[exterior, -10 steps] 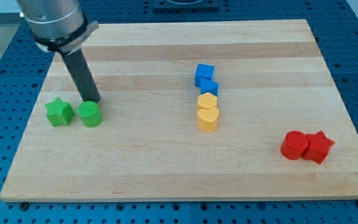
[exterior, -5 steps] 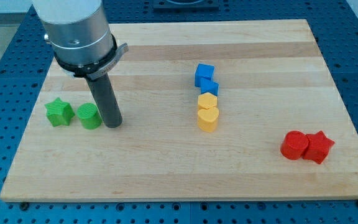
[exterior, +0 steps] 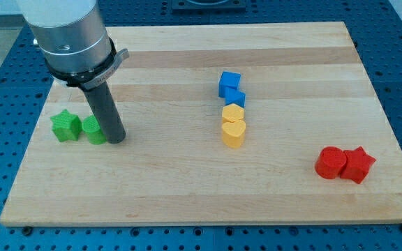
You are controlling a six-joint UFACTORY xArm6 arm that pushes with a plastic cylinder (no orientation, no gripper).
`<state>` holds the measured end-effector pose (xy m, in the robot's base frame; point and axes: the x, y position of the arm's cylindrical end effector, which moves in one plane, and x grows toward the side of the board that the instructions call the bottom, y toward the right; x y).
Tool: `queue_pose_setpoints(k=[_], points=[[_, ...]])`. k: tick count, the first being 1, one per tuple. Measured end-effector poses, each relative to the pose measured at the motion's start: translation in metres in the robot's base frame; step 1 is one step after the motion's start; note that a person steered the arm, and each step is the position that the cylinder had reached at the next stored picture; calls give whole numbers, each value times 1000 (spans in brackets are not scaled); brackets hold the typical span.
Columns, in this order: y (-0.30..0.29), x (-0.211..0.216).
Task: Arrange the green blocks parallel to each other
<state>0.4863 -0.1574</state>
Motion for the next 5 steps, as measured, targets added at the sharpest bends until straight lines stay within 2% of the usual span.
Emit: queue_pose_setpoints(k=[5], points=[[-5,-5]])
